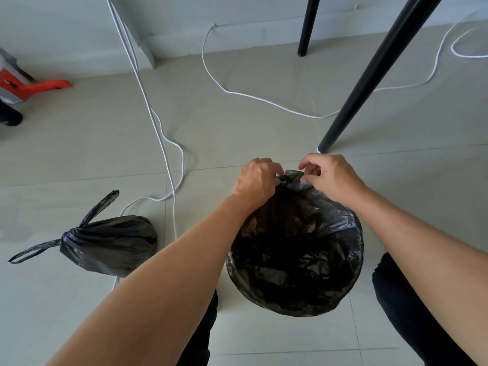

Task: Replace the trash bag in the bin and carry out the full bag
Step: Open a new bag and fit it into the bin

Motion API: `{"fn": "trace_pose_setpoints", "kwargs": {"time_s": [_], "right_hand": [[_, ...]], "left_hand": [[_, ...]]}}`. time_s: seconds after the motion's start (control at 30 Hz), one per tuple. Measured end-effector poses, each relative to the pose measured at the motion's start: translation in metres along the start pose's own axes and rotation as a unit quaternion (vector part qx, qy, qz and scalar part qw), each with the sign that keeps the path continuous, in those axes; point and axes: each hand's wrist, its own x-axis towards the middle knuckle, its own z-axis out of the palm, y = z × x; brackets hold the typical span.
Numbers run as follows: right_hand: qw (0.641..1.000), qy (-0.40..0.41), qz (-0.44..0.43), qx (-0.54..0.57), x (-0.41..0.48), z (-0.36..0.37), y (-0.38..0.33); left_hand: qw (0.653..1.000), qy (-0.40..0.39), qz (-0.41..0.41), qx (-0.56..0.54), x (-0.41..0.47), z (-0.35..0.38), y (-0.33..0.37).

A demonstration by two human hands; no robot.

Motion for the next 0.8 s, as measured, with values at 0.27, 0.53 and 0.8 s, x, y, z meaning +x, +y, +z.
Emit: {"fn": "trace_pose_setpoints", "kwargs": {"time_s": [0.27,0.53,0.8], "right_hand": [[0.998,-0.037,-0.003,-0.052,0.009,-0.004,-0.006],[0.985,-0.096,-0.004,-0.142,0.013,0.01,-0.003],[0.997,-0.031,-0.017,-0.072,0.009,-0.004,-0.004]], "left_hand": [[1.0,-0.005,-0.026,-0.013,0.001,0.001,-0.004],[0.995,-0.074,0.0,0.069,-0.004,-0.002,-0.009],[0.989,-0.081,-0.095,0.079,-0.008,-0.017,-0.009]]}}
